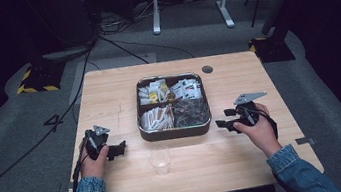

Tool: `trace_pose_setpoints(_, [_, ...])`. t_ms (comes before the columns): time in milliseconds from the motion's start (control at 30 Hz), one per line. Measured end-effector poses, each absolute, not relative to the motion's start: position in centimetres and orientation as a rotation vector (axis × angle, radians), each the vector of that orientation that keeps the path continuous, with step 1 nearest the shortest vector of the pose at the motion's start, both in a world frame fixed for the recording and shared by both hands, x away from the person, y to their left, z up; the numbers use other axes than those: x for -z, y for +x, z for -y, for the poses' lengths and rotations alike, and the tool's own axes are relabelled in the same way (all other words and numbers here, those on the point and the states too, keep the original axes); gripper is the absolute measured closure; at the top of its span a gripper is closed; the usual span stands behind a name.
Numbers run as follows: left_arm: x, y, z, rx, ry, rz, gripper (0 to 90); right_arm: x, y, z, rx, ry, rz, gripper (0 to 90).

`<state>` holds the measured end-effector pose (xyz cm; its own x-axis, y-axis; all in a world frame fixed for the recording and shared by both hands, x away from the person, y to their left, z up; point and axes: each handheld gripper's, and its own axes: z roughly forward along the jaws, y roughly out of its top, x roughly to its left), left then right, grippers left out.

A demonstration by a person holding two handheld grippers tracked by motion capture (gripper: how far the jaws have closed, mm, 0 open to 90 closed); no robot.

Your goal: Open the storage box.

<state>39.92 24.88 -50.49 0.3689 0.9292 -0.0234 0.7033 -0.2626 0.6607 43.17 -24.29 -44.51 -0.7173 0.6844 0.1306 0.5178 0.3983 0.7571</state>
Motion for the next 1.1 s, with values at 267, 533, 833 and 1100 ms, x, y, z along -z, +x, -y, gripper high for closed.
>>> trace_pose_setpoints(267, [50.5, 40.0, -24.9, -0.507, 2.054, -1.399, 0.0, 42.0, 43.9, 22.3, -1.274, 0.988, -2.434, 32.2])
trace_pose_setpoints(533, [50.5, 40.0, -24.9, -0.507, 2.054, -1.399, 0.0, 40.5, 45.0, 20.7, -1.244, 0.933, -2.448, 33.6])
trace_pose_setpoints(833, [50.5, 40.0, -24.9, -0.510, 2.040, -1.415, 0.0, 39.3, 47.2, 18.1, -1.215, 0.848, -2.455, 31.8])
trace_pose_setpoints(1100, [50.5, 40.0, -24.9, -0.511, 2.039, -1.417, 0.0, 39.5, 48.9, 16.3, -1.220, 0.843, -2.473, 31.5])
